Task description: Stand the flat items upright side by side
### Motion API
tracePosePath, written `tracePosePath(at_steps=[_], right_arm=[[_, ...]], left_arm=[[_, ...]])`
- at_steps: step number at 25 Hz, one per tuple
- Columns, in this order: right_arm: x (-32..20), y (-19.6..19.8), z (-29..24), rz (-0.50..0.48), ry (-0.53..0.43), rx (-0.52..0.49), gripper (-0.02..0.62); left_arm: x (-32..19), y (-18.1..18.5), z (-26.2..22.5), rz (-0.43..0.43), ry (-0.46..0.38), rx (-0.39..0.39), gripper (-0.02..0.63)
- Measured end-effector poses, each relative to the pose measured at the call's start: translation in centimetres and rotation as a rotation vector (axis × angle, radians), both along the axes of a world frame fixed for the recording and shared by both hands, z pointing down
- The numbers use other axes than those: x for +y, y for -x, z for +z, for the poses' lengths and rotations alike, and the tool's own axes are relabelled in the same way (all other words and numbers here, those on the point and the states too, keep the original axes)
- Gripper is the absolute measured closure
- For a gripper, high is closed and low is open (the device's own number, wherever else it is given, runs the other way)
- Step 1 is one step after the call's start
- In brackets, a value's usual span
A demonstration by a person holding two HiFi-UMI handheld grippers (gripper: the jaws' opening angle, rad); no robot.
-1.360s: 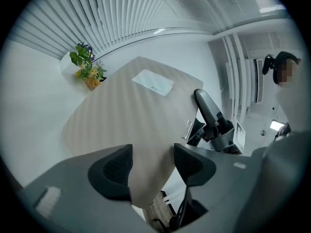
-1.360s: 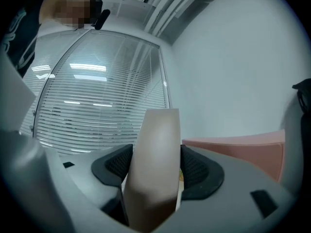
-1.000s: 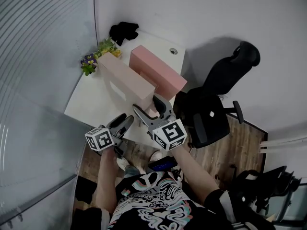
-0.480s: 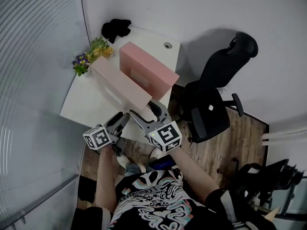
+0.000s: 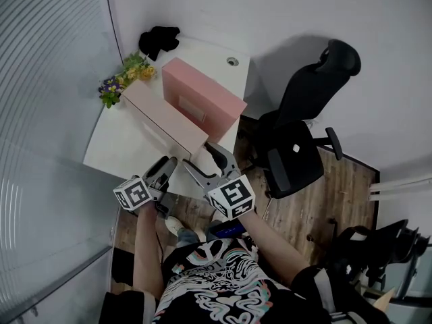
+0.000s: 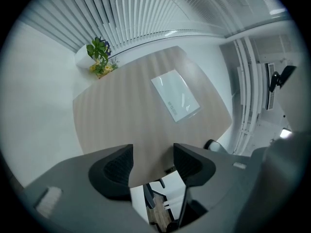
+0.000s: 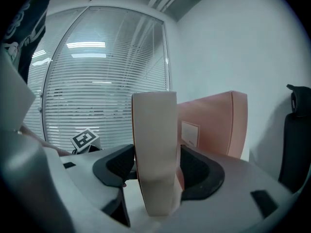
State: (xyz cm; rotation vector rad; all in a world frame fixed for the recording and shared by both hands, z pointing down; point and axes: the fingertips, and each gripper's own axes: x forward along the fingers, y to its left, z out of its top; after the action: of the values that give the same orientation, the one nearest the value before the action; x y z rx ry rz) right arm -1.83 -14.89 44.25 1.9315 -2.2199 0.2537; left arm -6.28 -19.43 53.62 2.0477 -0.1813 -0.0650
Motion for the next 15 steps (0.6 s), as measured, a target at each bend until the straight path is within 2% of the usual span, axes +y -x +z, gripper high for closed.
tracePosePath(at_steps=[4,15], right_arm=[[0.3,0.0,0.1,-0.004,0.005,0.003,0.354],[0.4,-0.2,0.0,0.005,0.009,0.001,0.344]], left_arm=[[-0.4,0.2,0.2,-0.012,0.014,-0.009,0.360],[-1.3,0.2,0.8,-0.033,0.045,-0.022,0.365]])
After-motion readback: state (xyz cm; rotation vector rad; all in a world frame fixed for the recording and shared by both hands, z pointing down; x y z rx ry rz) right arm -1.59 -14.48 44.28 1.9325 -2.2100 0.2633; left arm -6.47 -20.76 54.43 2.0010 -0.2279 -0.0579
